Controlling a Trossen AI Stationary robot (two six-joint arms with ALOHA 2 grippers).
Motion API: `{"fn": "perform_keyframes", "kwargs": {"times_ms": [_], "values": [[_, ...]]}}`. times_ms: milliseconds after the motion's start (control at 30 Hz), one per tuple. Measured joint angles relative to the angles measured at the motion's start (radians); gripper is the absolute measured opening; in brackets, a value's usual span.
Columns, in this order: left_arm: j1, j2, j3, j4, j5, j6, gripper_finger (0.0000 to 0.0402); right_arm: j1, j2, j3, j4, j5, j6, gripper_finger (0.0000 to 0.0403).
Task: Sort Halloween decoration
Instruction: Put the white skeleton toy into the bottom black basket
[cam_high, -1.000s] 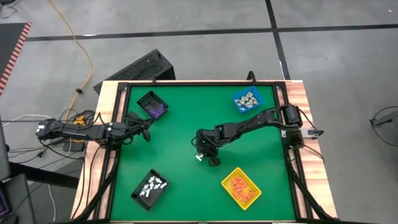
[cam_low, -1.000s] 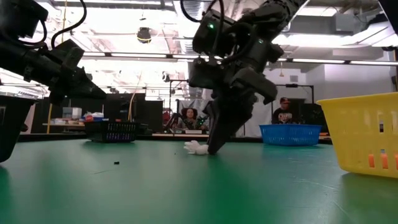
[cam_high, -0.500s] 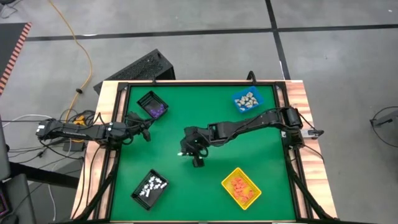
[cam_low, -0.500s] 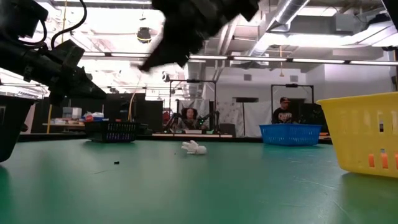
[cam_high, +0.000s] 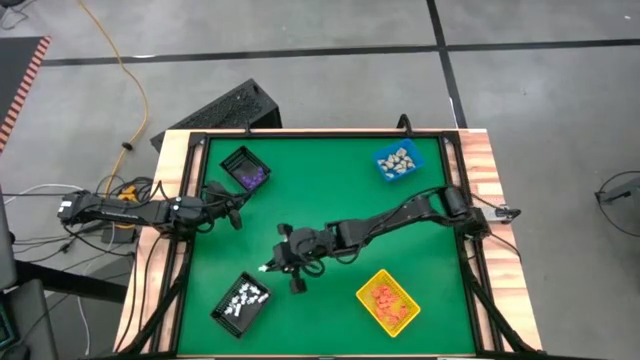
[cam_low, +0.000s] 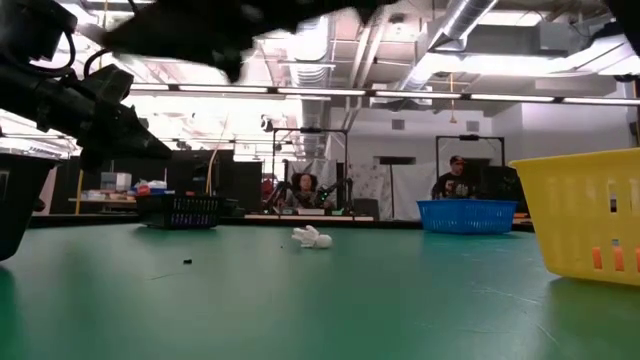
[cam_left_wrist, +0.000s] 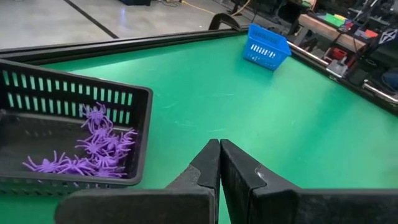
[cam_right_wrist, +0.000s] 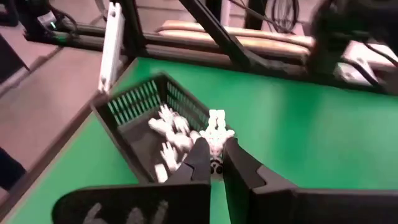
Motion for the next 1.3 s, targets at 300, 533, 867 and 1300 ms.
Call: {"fn": "perform_keyframes", "kwargs": {"times_ms": [300,533,867,1300], "values": [[0.0,0.006,0.0,0.0,0.023,-0.037,0.0,0.041,0.196,0.29,-0.066,-0.05,0.011,0.0038],[0.0,0.006,0.0,0.001,0.072,-0.041,0.0,0.037,0.254,0.371,-0.056,-0.089,0.073,0.008],[0.0,0.005,0.0,0.003,0.078,-0.043,0.0,0.016,0.255,0.37,-0.098,-0.094,0.183,0.0187],[0.0,0.006,0.0,0.001,0.078,-0.04,0.0,-0.035,0.099,0.347,-0.79,-0.006,0.235,0.0186]]}}
